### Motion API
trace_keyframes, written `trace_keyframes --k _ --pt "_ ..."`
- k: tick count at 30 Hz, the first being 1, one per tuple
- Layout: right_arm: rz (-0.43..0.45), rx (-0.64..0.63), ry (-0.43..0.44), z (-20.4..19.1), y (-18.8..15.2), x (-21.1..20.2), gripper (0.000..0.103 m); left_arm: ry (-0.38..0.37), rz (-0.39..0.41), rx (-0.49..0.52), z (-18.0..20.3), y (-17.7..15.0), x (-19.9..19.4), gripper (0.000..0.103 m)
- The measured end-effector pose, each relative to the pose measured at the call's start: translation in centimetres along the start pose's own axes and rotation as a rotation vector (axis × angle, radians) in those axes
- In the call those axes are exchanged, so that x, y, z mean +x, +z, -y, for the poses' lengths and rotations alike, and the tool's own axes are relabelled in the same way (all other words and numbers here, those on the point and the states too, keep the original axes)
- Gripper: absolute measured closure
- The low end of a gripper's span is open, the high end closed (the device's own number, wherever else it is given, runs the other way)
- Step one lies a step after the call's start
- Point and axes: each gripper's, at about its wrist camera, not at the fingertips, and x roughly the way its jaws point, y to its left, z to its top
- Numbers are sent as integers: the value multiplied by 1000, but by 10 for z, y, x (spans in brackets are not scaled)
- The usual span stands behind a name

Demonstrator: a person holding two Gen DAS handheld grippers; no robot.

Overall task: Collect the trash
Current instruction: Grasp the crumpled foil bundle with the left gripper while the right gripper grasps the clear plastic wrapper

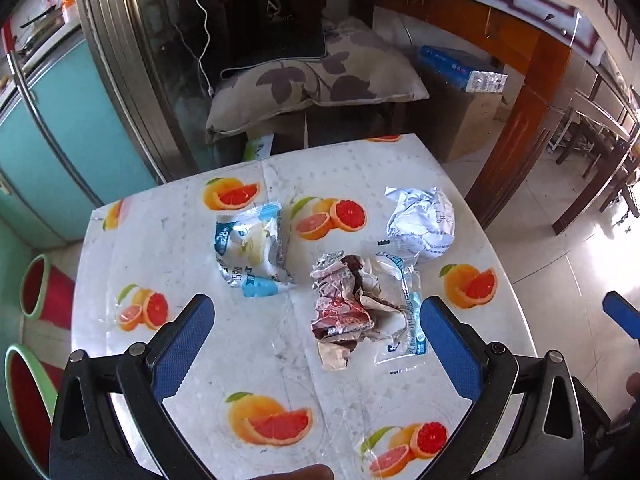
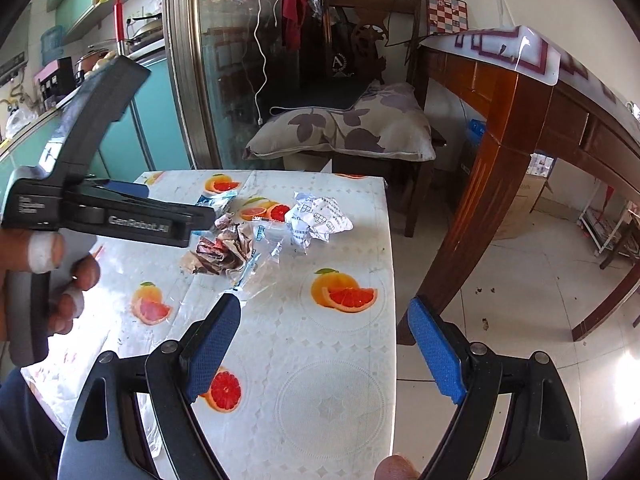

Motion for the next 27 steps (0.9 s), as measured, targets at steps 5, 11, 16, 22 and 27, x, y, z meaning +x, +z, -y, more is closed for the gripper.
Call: trace_keyframes --k 5,11,16,22,27 --pt "-4 6 2 2 -3 1 17 7 -74 -67 -4 -5 35 0" --pt "1 16 2 7 -4 -3 17 10 -119 -131 -8 -9 59 0" --pt "-1 27 -5 13 -7 -4 17 -10 -147 -156 -7 -12 69 1" --pt "-10 32 -13 15 -8 -3 17 -61 -147 -140 0 -16 71 32" --pt "-17 30 -13 14 -7 0 17 -67 -118 -111 7 -13 58 63"
